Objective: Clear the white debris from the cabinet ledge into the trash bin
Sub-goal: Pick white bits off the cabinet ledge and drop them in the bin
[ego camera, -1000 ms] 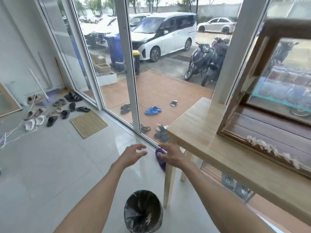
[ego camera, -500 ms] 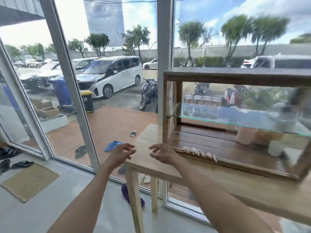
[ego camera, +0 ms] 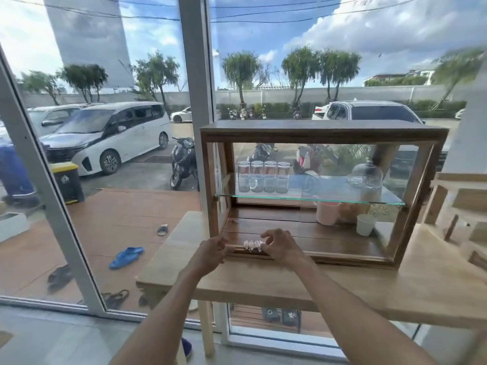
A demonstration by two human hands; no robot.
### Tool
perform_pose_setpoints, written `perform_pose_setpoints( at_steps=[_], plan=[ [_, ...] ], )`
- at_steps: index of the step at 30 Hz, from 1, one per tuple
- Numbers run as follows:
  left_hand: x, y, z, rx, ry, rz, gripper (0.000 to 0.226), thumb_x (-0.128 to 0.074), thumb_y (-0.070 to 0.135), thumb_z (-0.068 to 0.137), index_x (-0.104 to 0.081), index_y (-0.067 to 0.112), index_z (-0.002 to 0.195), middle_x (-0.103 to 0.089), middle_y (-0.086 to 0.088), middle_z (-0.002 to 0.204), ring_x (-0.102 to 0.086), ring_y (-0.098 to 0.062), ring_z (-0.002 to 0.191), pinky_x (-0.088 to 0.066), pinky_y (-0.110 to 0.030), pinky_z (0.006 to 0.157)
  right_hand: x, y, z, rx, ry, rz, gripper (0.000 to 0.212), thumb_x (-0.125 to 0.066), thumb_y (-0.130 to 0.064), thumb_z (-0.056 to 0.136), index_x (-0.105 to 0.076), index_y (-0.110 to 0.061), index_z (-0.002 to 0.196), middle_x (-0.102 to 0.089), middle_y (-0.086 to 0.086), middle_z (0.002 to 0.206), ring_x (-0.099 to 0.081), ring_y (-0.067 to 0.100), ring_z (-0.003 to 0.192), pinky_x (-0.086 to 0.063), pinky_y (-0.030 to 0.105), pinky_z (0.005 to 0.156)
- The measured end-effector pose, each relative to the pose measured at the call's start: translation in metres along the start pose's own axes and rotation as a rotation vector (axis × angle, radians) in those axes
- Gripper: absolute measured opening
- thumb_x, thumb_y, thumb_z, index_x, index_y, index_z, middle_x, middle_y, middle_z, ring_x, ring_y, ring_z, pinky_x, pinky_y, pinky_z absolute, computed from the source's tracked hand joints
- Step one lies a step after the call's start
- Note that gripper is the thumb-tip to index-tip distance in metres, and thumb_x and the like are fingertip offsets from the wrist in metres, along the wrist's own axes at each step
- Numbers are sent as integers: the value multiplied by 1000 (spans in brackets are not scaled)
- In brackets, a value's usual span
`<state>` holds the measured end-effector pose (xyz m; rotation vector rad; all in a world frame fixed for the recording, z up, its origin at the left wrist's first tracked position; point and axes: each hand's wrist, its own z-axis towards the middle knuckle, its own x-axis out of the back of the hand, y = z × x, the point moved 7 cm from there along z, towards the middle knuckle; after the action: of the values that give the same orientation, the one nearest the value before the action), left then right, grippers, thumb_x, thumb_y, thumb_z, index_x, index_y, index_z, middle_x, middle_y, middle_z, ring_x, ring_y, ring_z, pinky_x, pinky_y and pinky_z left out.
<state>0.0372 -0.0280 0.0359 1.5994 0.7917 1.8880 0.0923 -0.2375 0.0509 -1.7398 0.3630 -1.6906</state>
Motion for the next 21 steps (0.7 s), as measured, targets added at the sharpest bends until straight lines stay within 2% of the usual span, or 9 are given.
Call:
perform_pose_setpoints(
  at_steps=[4, 8, 13, 18, 21],
  plan=[
    [-24, 4, 10, -27, -22, 49, 35, -70, 31, 89, -66, 15, 119, -73, 5, 95, -70, -17, 72, -58, -38, 79, -1, 9, 3, -43, 35, -77, 39, -68, -28, 81, -69, -23, 120, -73, 1, 109, -65, 21, 107, -47, 30, 92],
    [-34, 14, 12, -112, 51, 284, 30, -69, 33, 87, -68, 23, 115, -73, 2, 109, -69, -21, 99, -54, -36, 82, -12, 9, 9, -41, 75, -156, 40, -66, -32, 81, -66, -28, 121, -68, 1, 119, -61, 24, 115, -48, 36, 95],
    [-51, 20, 20, -224, 101, 432, 28, -65, 37, 87, -64, 22, 111, -69, 6, 113, -70, -24, 97, -57, -41, 75, -27, 4, 17, 5, 109, -233, 34, -64, -34, 84, -68, -31, 118, -64, -2, 125, -61, 26, 116, -49, 42, 96],
    [-56, 19, 32, -246, 134, 460, 37, -65, 38, 87, -60, 30, 123, -64, 11, 123, -69, -24, 100, -56, -40, 75, -37, 8, 29, 38, 90, -280, 31, -61, -37, 89, -68, -30, 118, -63, -1, 124, -61, 26, 116, -47, 40, 93],
    [-65, 16, 38, -261, 108, 472, 32, -63, 41, 88, -63, 27, 117, -65, 8, 119, -70, -26, 97, -56, -42, 73, -42, 13, 32, 37, 57, -290, 31, -59, -42, 89, -66, -33, 118, -66, 0, 122, -61, 25, 115, -47, 39, 92]
  ],
)
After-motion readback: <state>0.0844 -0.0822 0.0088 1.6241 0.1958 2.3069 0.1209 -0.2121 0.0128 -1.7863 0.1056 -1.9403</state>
